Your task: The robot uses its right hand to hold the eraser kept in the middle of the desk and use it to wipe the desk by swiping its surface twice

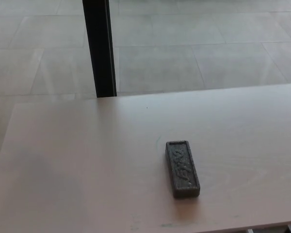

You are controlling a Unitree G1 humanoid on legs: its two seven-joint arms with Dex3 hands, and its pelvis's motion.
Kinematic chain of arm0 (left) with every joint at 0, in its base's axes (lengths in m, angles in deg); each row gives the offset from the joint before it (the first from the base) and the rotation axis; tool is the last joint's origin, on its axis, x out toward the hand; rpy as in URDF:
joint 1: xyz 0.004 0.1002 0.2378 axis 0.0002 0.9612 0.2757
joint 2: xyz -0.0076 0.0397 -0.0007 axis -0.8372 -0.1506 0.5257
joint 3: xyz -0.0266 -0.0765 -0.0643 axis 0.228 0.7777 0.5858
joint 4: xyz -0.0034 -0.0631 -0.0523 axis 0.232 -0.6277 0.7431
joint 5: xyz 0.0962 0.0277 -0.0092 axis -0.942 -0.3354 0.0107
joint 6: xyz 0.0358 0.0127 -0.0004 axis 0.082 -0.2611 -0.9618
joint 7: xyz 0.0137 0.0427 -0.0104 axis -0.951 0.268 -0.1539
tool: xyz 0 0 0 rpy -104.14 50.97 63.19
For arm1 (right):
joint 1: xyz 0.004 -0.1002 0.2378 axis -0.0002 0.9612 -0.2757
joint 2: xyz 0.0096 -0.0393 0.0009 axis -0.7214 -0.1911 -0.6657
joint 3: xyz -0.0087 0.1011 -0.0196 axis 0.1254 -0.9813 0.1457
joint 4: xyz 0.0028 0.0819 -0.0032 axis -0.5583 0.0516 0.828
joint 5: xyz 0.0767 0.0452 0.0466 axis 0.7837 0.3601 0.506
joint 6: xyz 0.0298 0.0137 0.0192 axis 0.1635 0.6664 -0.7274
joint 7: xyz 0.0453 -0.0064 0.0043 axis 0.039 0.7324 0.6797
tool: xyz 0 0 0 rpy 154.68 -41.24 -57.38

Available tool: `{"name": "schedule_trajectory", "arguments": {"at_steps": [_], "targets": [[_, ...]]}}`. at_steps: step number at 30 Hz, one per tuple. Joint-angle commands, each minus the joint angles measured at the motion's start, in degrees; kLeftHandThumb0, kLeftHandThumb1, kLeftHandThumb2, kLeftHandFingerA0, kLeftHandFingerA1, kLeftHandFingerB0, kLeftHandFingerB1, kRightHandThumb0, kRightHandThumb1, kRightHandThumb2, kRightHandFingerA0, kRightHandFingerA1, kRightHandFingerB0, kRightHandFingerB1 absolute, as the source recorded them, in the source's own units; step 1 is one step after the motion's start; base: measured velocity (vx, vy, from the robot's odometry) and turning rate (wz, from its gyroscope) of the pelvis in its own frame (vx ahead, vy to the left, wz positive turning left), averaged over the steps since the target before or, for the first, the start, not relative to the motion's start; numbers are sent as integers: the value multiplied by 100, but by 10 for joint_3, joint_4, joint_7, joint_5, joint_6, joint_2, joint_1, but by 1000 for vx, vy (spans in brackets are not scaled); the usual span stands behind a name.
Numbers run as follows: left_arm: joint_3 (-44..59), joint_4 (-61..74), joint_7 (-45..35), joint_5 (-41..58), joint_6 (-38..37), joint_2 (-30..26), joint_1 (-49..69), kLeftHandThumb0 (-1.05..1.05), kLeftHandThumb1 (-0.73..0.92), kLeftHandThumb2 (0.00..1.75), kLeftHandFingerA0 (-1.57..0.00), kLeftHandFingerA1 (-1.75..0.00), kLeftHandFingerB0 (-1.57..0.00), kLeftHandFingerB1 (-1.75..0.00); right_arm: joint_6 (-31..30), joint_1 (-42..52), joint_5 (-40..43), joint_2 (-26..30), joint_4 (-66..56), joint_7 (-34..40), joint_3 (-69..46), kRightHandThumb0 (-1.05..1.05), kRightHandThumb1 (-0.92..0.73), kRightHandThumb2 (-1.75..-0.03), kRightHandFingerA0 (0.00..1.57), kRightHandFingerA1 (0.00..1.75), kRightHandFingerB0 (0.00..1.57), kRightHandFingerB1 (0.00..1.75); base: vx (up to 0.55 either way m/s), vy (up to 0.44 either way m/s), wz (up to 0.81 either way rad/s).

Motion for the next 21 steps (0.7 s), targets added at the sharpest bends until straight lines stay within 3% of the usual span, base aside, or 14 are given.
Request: {"name": "schedule_trajectory", "arguments": {"at_steps": [1,3,6,7,8,9,11,13,17,18,21], "targets": [[44,7,49,47,44,-6,-16,-54,69,62,-65,-94,-52,-65,-36,-24,100,30,-78,26,-84,-70,-48,-71,109,83,79,88,0,0,0],[41,6,49,40,39,-5,-14,-54,69,62,-66,-92,-53,-65,-56,-41,97,42,-98,34,-90,-74,-51,-69,108,82,72,91,0,0,0],[40,7,51,37,48,-8,-14,-53,69,62,-64,-85,-52,-61,-96,-116,96,99,-122,48,-98,-71,-63,-59,105,76,56,74,0,0,0],[40,7,52,37,50,-8,-14,-53,69,62,-64,-85,-52,-61,-101,-119,95,100,-124,49,-99,-71,-63,-59,105,76,56,74,0,0,0],[39,7,51,36,48,-9,-13,-54,71,61,-62,-82,-52,-60,-105,-150,97,115,-139,55,-98,-63,-65,-60,93,69,58,59,0,0,0],[40,10,51,37,47,-7,-11,-54,70,61,-62,-81,-52,-61,-113,-175,101,126,-146,58,-98,-60,-65,-60,90,66,58,53,0,0,0],[51,20,49,50,49,-1,-10,-54,67,62,-62,-85,-50,-61,-125,-215,98,145,-151,62,-90,-62,-65,-61,89,64,59,52,0,0,0],[51,10,50,49,49,-5,-12,-53,69,61,-62,-87,-53,-63,-157,-279,82,165,-180,73,-56,-73,-64,-60,103,70,64,59,0,0,0],[58,-2,40,61,36,-6,-15,-53,68,61,-62,-89,-51,-64,-170,-318,61,168,-204,86,-23,-73,-66,-61,99,66,64,54,0,0,0],[42,6,45,44,44,-7,-9,-54,70,61,-64,-92,-55,-65,-171,-379,60,170,-211,62,19,-46,-75,-62,73,58,45,40,0,0,0],[43,7,51,47,44,-6,-10,-53,70,61,-64,-88,-54,-63,-155,-422,55,170,-187,39,55,-48,-73,-62,73,58,42,39,0,0,0]]}}
